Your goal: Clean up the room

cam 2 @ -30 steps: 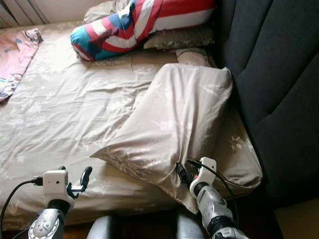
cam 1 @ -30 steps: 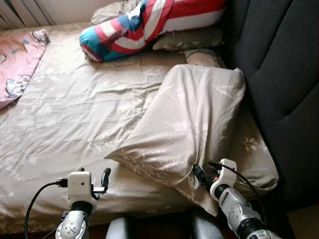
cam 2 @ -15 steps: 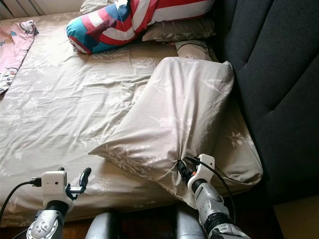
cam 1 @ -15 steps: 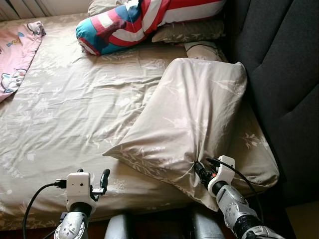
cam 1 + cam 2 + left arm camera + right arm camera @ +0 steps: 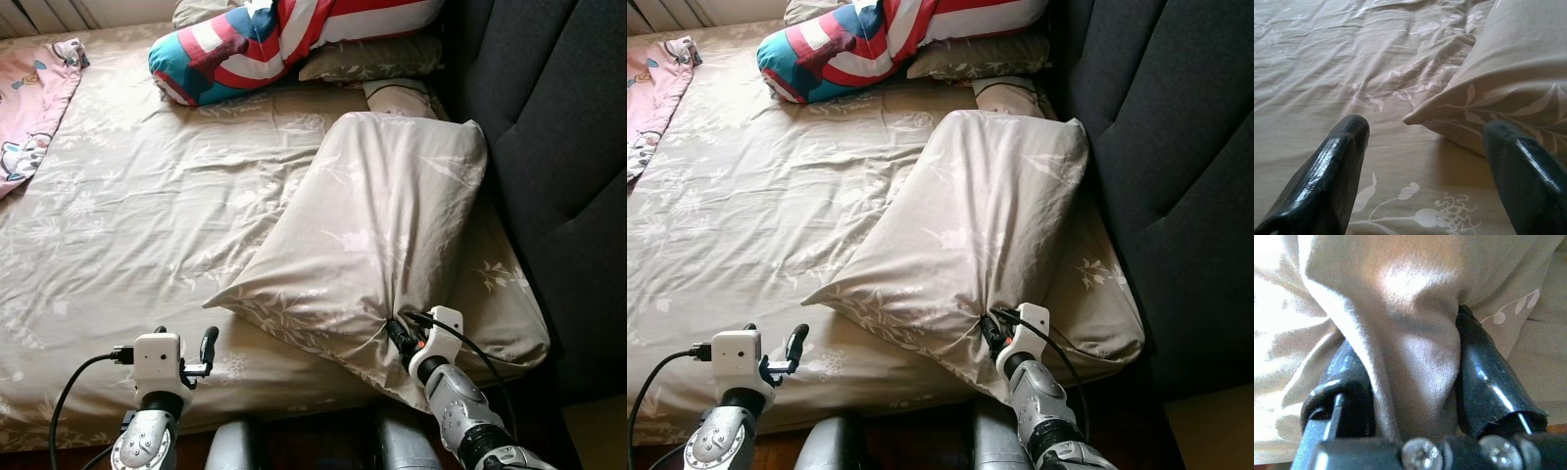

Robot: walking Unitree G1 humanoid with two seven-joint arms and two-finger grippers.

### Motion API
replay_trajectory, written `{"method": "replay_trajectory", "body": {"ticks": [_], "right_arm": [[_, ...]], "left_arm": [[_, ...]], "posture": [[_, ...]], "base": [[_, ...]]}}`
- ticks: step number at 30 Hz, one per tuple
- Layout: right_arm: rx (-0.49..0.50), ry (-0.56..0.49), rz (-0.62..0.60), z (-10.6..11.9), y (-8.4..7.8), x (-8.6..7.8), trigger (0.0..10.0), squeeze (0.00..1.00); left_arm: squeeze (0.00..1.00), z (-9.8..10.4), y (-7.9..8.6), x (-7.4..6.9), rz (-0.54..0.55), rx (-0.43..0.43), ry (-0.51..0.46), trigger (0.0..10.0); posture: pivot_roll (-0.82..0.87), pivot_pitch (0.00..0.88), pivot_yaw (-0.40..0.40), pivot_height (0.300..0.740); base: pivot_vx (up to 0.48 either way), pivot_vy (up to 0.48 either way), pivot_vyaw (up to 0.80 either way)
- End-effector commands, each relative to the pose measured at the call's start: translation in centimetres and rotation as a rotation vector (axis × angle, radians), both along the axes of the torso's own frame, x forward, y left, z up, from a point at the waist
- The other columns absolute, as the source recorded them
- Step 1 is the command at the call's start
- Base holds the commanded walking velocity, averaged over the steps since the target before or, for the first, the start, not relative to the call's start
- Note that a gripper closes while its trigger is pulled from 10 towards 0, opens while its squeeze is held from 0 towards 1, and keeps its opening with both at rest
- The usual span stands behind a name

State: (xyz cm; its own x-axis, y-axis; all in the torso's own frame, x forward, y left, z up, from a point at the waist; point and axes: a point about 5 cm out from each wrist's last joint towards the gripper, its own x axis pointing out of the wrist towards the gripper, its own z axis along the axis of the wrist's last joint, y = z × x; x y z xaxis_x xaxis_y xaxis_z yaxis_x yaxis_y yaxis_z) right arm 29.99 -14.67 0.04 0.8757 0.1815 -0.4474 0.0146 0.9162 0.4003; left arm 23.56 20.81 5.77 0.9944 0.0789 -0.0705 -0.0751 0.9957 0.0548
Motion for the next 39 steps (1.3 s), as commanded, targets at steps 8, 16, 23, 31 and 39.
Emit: {"method": "replay_trajectory", "body": {"ticks": [8, 16, 23, 31, 39], "right_arm": [[-0.036, 0.084, -0.008, -2.0, -0.5, -2.0, 0.0, 0.0], [-0.052, 0.08, -0.052, -2.1, -1.5, -2.2, 0.0, 0.0], [-0.09, 0.075, -0.115, -1.8, -2.7, -2.0, 0.0, 0.0], [-0.269, 0.034, -0.325, -0.4, -6.8, -1.5, 0.0, 0.0], [-0.696, -0.005, -0.682, 3.7, -16.5, -2.8, 0.0, 0.0]], "left_arm": [[0.0, -1.1, -0.1, 0.1, 0.007, -0.006, 0.041, 10.0], [0.0, -1.1, -0.4, 0.6, -0.001, -0.012, 0.036, 10.0], [0.0, -1.1, -0.2, 0.8, 0.004, -0.013, 0.033, 10.0], [0.0, -1.1, -0.4, 1.2, 0.003, -0.019, 0.028, 10.0], [0.0, -1.4, -0.3, 1.0, 0.008, -0.019, 0.035, 10.0]], "posture": [[-0.03, 0.19, 0.045, 0.638], [-0.04, 0.165, 0.046, 0.638], [-0.05, 0.162, 0.048, 0.638], [-0.05, 0.164, 0.05, 0.638], [-0.06, 0.164, 0.04, 0.638]], "base": [[0.0, 0.0, 0.0], [0.0, 0.0, 0.0], [0.0, 0.0, 0.0], [0.0, 0.0, 0.0], [0.0, 0.0, 0.0]]}}
